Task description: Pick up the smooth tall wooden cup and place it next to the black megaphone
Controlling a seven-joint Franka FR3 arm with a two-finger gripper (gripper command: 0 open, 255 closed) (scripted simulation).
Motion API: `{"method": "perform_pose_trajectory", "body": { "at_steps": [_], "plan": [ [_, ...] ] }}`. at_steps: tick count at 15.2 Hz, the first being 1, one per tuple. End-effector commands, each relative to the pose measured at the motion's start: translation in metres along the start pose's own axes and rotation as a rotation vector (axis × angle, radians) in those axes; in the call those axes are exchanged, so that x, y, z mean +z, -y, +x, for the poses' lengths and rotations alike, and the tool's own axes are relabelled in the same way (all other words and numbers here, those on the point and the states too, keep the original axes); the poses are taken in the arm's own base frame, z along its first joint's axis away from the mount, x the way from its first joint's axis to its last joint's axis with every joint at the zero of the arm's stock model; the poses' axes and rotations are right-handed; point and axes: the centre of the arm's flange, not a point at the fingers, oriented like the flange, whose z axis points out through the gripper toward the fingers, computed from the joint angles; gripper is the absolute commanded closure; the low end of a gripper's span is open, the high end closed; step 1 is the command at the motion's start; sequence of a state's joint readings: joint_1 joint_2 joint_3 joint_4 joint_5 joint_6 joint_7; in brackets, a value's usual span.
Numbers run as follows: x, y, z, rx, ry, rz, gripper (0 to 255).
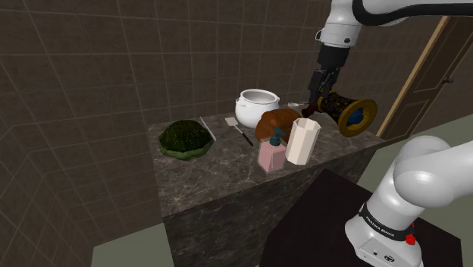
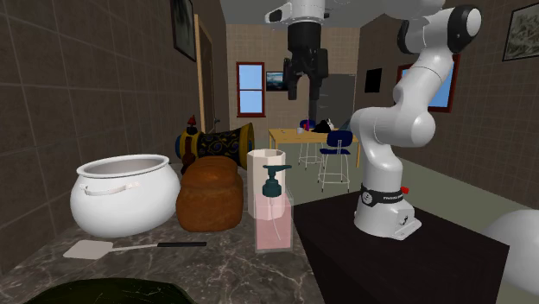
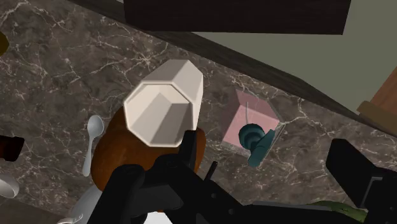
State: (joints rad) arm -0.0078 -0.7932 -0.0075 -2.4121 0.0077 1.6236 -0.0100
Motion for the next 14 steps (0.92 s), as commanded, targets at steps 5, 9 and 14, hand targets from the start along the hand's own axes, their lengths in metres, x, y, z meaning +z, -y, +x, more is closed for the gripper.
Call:
{"method": "perform_pose_trajectory", "body": {
  "at_steps": [5, 9, 14],
  "plan": [
    [0.047, -0.019, 0.016, -0.019, 0.021, -0.006, 0],
    [0.094, -0.039, 0.032, -0.038, 0.041, -0.012, 0],
    [0.142, -0.059, 0.048, -0.058, 0.063, -0.017, 0]
  ]
}}
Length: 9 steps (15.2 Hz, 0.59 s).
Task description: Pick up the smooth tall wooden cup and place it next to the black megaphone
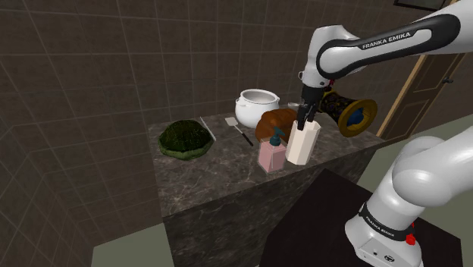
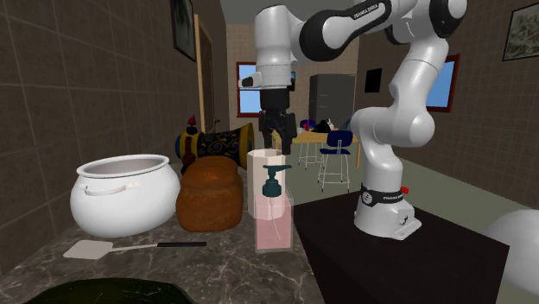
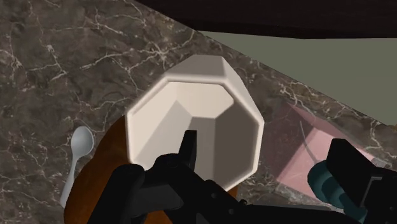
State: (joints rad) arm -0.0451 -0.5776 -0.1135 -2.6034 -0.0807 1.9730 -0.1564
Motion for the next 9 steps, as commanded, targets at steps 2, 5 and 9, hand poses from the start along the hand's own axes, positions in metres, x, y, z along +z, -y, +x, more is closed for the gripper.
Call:
{"method": "perform_pose_trajectory", "body": {
  "at_steps": [2, 5, 9],
  "plan": [
    [0.018, 0.0, 0.002, -0.004, 0.002, -0.001, 0],
    [0.033, 0.0, 0.002, -0.004, 0.002, -0.001, 0],
    [0.047, 0.0, 0.002, -0.004, 0.002, -0.001, 0]
  ]
}}
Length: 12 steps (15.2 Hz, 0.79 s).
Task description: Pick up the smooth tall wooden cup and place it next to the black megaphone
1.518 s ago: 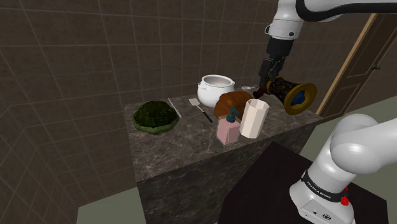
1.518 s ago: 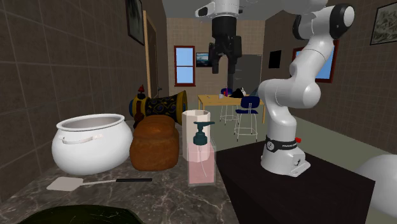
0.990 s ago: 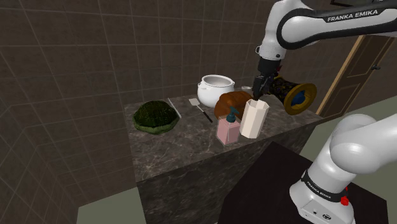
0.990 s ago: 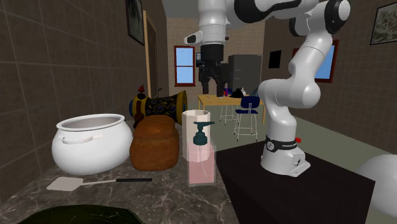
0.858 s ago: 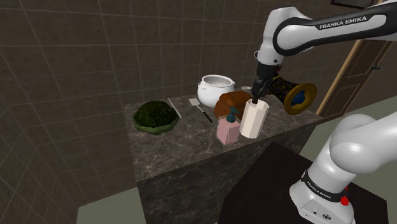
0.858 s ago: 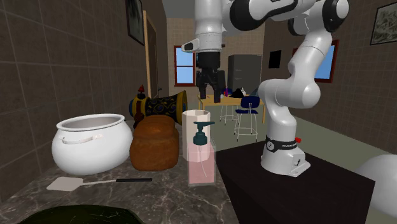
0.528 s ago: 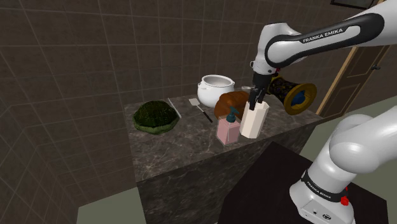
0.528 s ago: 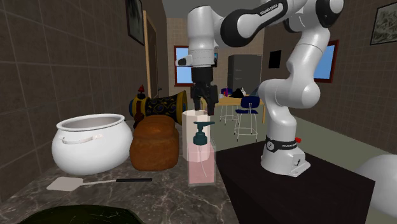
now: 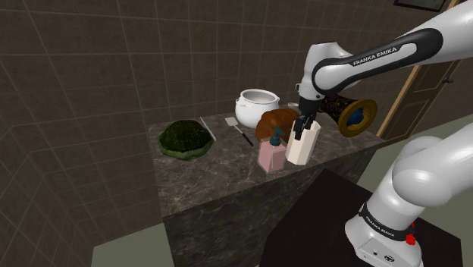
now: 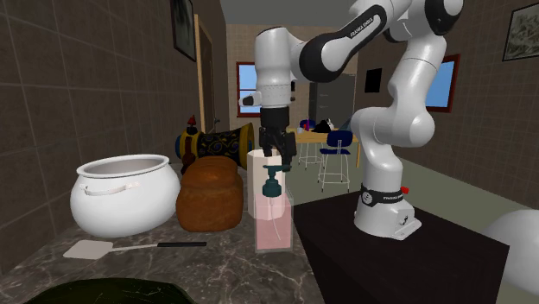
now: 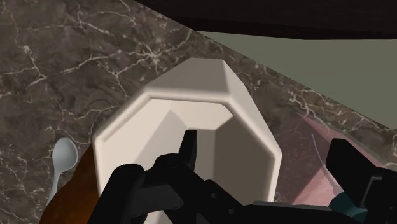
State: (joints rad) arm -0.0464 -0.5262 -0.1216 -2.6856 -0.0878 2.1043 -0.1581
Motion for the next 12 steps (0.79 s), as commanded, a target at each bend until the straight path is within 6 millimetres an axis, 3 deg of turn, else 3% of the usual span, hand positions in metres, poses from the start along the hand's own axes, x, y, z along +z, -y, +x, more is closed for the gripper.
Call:
{"method": "perform_pose_trajectory", "body": {
  "at_steps": [1, 6, 7, 12],
  "plan": [
    [0.0019, 0.0002, 0.0, 0.0, -0.001, 0.0, 0],
    [0.0019, 0.0002, 0.0001, 0.0, -0.001, 0.0, 0],
    [0.0019, 0.0002, 0.0001, 0.0, -0.001, 0.0, 255],
    [0.0019, 0.0002, 0.0001, 0.0, -0.001, 0.0, 255]
  ]
}}
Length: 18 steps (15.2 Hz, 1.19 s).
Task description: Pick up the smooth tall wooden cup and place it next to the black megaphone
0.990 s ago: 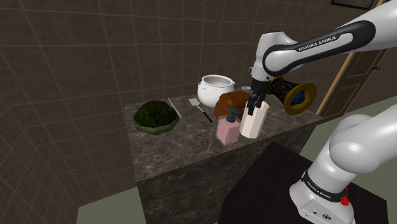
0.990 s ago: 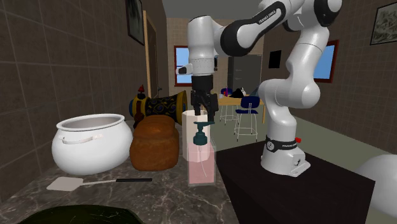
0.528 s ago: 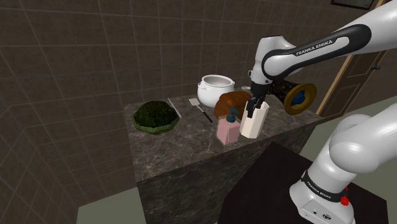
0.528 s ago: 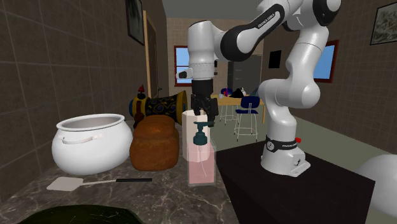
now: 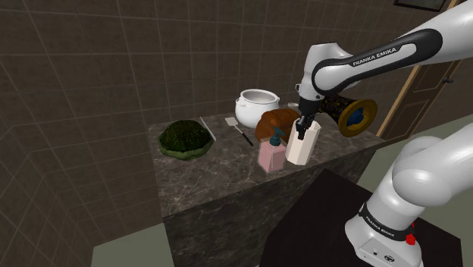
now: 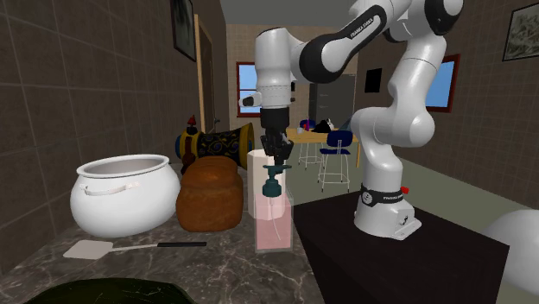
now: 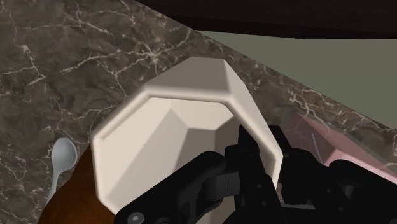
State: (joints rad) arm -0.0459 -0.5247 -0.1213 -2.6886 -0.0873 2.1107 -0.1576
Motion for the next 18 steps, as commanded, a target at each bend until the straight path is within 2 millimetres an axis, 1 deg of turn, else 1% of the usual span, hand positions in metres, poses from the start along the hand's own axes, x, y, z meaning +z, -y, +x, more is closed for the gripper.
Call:
{"method": "perform_pose_trajectory", "body": {
  "at_steps": [1, 4, 18],
  "plan": [
    [0.001, 0.0, 0.0, 0.0, 0.001, 0.0, 255],
    [0.001, 0.0, 0.0, 0.0, 0.001, 0.0, 255],
    [-0.073, 0.0, -0.004, 0.0, 0.001, 0.0, 255]
  ]
}}
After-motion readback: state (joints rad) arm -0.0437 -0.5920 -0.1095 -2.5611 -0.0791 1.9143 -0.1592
